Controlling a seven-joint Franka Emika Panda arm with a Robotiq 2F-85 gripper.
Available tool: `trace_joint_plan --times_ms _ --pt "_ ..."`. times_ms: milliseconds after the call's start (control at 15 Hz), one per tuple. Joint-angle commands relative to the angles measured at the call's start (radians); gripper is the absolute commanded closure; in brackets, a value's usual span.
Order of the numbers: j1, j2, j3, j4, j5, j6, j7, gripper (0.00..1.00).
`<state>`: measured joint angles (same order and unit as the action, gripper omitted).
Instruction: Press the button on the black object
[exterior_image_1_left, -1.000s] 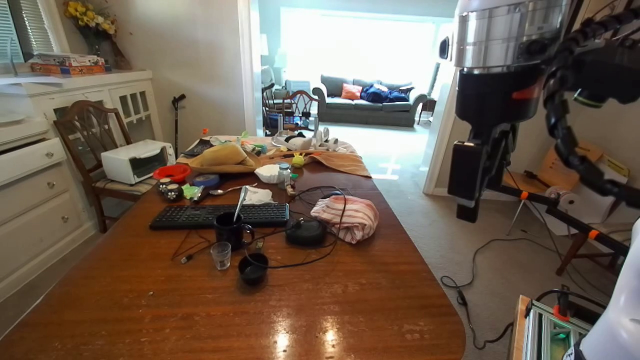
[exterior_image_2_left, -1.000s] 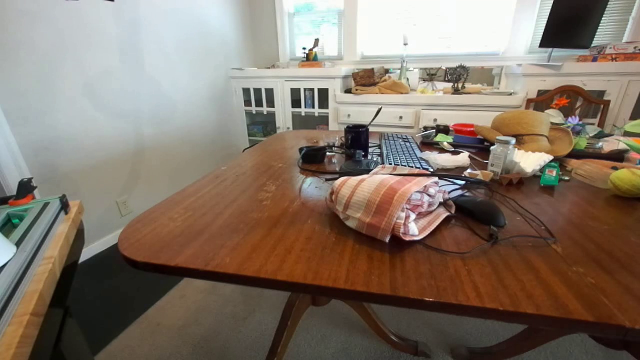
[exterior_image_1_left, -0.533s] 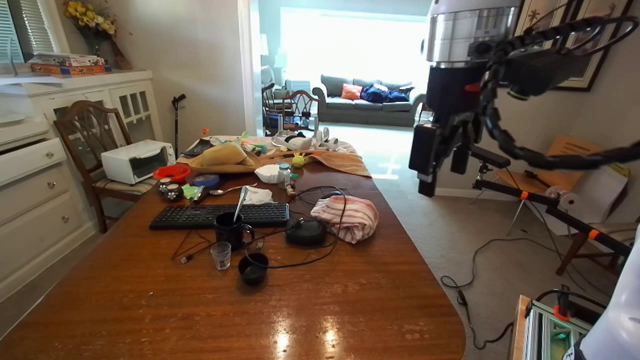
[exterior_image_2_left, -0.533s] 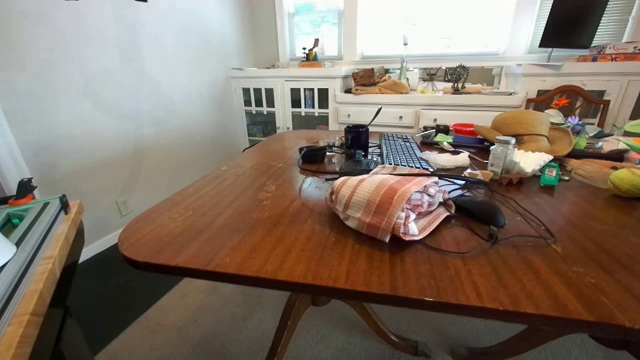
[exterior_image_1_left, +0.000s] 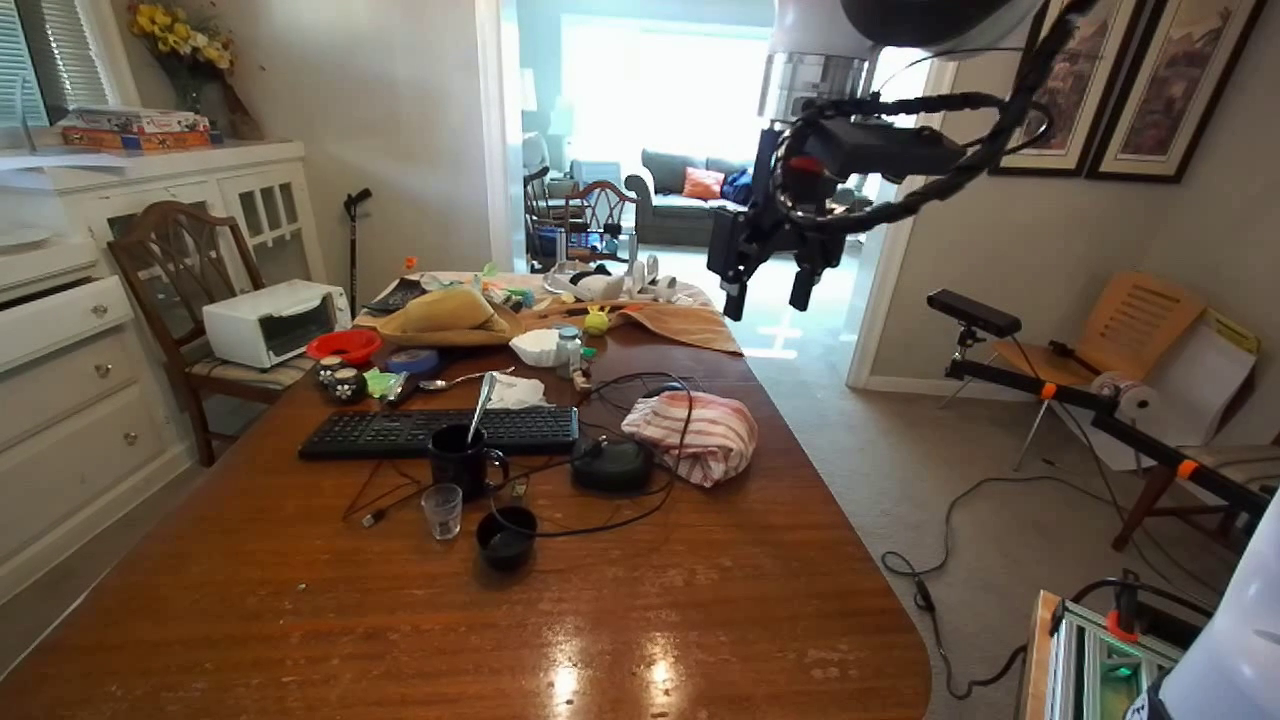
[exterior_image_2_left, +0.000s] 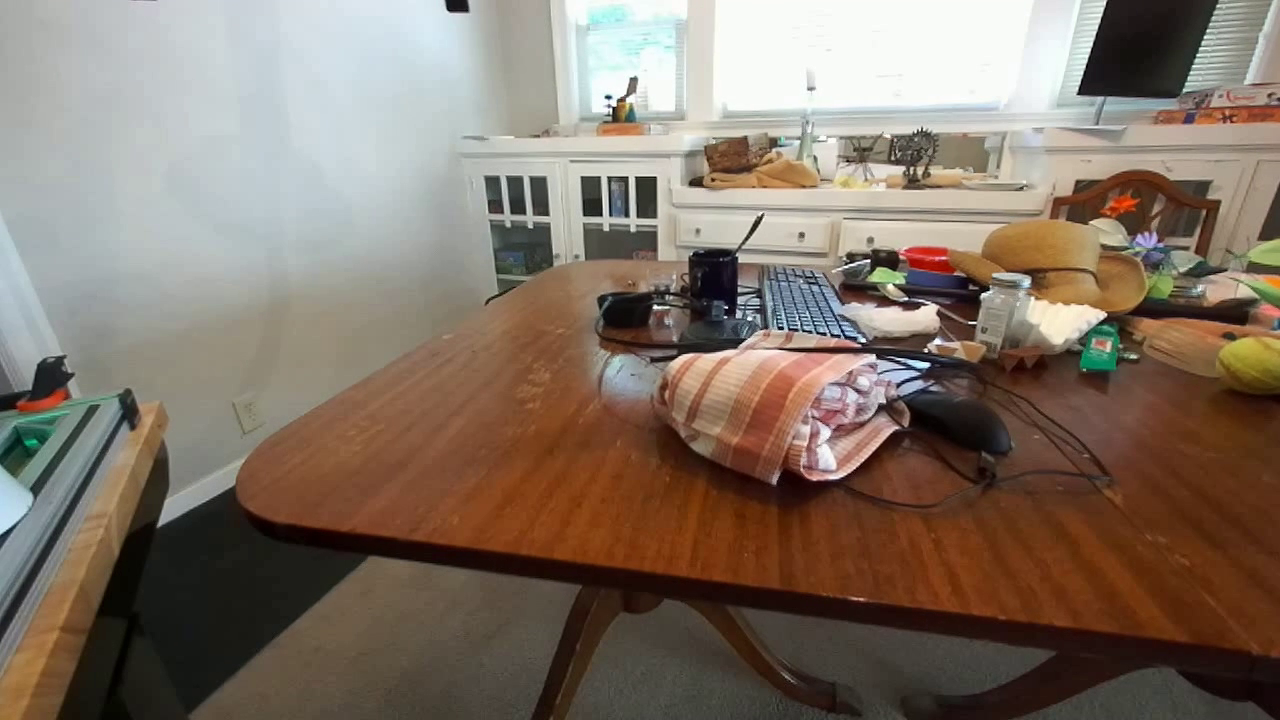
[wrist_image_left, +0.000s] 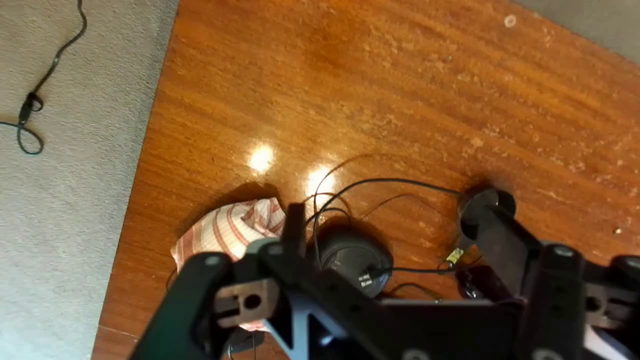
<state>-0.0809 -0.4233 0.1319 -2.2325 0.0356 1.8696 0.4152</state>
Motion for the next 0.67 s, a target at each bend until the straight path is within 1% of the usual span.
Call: trace_joint_plan --times_ms 0,67,200,267,333,467,533,600 --pt "-0.018 0.107 -0.005 0.049 -0.041 0.146 0.098 0.42" --pt "-0.026 0.128 -0.004 0.046 -0.062 0.2 0.13 0.51" --pt "-0.041 0.17 0.0 0.044 -0.121 0.294 0.205 0.65" --pt "-0.046 0.192 0.0 0.045 -0.146 0.329 0.253 0.74" --pt "-0.054 0.214 0.002 0.039 -0.174 0.376 0.332 0.81" --pt "-0.062 0.253 0.001 0.038 -0.244 0.413 0.467 0.96" --pt "-0.062 0.271 -0.004 0.032 -0.284 0.433 0.517 1.0" --pt "-0.06 0.292 -0.013 0.029 -0.316 0.442 0.56 1.0"
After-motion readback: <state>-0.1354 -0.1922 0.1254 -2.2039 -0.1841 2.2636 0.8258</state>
